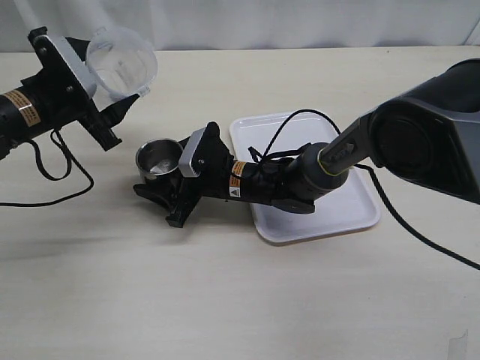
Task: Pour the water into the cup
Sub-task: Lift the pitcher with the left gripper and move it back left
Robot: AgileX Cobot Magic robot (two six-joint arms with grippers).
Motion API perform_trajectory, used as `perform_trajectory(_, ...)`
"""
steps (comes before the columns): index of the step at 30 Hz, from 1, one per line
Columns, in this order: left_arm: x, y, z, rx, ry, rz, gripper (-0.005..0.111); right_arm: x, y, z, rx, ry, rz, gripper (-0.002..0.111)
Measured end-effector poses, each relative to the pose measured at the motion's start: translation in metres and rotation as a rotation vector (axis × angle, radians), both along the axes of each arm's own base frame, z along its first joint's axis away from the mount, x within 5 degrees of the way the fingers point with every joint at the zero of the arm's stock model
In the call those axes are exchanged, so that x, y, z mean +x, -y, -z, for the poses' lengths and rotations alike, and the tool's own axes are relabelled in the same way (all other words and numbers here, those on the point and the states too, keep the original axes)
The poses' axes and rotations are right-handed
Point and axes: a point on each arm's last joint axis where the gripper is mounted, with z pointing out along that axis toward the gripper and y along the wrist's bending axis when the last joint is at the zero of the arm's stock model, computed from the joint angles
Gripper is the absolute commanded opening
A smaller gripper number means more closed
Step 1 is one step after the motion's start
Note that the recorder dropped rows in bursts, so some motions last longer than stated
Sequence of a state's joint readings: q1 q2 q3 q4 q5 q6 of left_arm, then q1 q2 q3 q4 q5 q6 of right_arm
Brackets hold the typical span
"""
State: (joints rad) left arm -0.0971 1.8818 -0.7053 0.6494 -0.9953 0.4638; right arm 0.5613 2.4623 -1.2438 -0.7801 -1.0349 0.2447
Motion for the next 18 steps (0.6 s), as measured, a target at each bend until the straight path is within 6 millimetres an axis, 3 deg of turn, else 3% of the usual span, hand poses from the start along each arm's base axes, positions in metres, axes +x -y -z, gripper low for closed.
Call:
perform_trajectory(8,-0.001,0.004,-0.012,-0.196,0.017,0.024,0.0,0.0,0.0,0.0,0.0,0.0,0.0,0.054)
perform_trajectory(18,-0.002,0.004,-0.014,-0.225,0.025,0.033,0.0,0.0,0.0,0.0,0.0,0.0,0.0,0.054)
